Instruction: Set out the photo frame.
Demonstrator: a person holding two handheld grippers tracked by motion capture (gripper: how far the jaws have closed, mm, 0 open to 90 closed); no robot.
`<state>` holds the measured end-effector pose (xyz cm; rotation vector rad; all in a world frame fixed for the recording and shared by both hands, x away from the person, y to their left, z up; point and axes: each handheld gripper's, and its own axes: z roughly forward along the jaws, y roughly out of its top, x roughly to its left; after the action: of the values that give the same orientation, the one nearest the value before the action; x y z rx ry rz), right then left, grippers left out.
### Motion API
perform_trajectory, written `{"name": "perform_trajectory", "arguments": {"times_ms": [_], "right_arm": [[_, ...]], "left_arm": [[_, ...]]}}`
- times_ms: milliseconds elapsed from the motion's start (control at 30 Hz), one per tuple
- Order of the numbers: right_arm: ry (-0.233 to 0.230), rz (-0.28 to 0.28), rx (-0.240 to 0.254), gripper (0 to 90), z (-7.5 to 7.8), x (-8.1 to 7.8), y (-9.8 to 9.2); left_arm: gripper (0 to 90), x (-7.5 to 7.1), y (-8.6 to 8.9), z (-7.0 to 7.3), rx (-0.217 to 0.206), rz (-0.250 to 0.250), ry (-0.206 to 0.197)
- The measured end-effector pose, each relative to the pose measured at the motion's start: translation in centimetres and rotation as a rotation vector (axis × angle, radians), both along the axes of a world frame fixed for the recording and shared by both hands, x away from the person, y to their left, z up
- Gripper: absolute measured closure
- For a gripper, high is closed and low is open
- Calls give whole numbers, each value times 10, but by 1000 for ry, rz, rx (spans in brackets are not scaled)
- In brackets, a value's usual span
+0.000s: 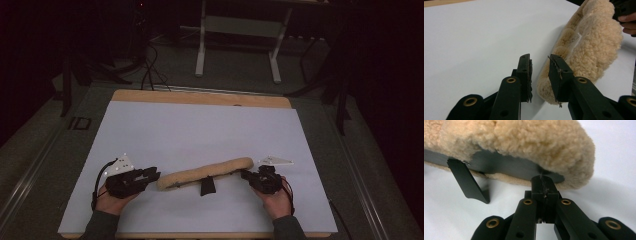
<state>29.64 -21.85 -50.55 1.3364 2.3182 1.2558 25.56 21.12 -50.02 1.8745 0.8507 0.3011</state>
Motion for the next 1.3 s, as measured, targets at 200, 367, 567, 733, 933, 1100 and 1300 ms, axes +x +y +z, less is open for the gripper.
{"name": "perform_trajectory", "arguments": {"times_ms": [200,367,567,733,933,1100,1300], "right_arm": [[-5,-8,-15,900,-1,0,3],[-4,-5,-16,900,-2,0,6],[-8,5,-25,900,-3,-1,14],[-13,22,-36,900,-4,-2,22],[-18,34,-47,900,-5,-2,32],[-23,42,-57,900,-7,-2,38],[-25,43,-54,900,-6,-1,43]], "left_arm": [[739,0,-2,-1,11,-11,0],[752,-1,-2,-1,14,-21,2],[769,-1,-2,-1,18,-28,-2],[770,-2,-3,-1,22,-29,-4],[778,-3,-4,-1,23,-34,-6],[779,-4,-5,-1,27,-37,-7],[783,-5,-7,-1,33,-47,-9]]}}
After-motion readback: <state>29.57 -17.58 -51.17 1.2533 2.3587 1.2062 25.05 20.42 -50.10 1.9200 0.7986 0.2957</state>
